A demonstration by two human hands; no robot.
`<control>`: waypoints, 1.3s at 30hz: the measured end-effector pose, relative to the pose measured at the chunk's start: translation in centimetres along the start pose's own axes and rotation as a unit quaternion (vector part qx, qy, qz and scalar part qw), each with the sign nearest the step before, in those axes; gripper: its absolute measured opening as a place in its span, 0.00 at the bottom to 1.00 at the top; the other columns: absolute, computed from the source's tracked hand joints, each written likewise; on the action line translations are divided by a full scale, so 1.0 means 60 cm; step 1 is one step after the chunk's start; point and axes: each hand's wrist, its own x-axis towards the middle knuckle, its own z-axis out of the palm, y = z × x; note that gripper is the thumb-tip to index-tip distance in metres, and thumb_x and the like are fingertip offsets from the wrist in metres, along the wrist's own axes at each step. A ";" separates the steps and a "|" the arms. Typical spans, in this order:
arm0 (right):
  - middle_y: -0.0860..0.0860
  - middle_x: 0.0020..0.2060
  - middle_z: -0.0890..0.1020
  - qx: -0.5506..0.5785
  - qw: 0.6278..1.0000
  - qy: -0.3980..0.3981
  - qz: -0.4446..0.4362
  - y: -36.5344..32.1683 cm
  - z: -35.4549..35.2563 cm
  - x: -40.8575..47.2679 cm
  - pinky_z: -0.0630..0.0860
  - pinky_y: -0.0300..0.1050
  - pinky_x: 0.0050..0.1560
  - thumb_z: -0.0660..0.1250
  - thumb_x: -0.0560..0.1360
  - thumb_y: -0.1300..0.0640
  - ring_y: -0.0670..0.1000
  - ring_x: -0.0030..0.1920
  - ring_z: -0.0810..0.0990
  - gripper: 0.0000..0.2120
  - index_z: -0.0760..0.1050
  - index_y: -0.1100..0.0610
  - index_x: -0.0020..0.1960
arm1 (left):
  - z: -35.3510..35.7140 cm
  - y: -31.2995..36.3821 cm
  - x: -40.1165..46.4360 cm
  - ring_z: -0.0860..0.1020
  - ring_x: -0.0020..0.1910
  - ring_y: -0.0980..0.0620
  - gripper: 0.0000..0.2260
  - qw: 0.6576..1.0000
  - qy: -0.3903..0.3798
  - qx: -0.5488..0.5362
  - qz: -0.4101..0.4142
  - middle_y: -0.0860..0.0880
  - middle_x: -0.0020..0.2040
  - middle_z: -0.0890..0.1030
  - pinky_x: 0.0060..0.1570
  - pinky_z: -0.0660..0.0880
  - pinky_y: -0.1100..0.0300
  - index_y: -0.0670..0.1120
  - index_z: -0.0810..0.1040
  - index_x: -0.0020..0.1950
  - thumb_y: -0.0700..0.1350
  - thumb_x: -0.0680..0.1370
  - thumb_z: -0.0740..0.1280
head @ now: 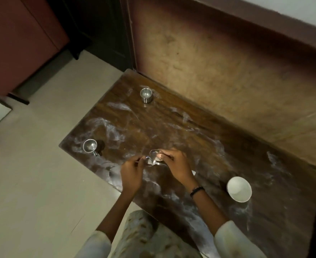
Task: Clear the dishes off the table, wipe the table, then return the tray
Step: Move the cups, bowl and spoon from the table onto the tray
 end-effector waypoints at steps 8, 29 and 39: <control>0.47 0.41 0.78 0.008 1.000 0.022 -0.006 -0.039 -0.117 -0.204 0.76 0.34 0.30 0.66 0.78 0.55 0.43 0.32 0.81 0.10 0.81 0.52 0.58 | 0.033 0.133 -0.173 0.82 0.41 0.57 0.09 0.993 -0.002 -0.088 0.074 0.50 0.44 0.85 0.42 0.78 0.66 0.44 0.83 0.50 0.40 0.78 0.63; 0.50 0.40 0.79 -0.041 0.997 0.062 0.011 0.028 -0.258 -0.467 0.70 0.28 0.43 0.64 0.80 0.57 0.43 0.37 0.78 0.11 0.82 0.55 0.58 | 0.112 0.244 -0.307 0.83 0.43 0.45 0.06 0.976 -0.152 -0.153 0.015 0.39 0.44 0.83 0.39 0.82 0.58 0.40 0.81 0.49 0.38 0.78 0.64; 0.53 0.47 0.86 -0.184 0.962 0.177 0.092 0.080 -0.294 -0.513 0.77 0.44 0.43 0.67 0.77 0.58 0.52 0.47 0.82 0.10 0.83 0.51 0.56 | 0.237 0.297 -0.359 0.83 0.39 0.50 0.09 0.964 -0.239 -0.005 0.115 0.44 0.41 0.84 0.36 0.82 0.58 0.40 0.82 0.47 0.39 0.78 0.63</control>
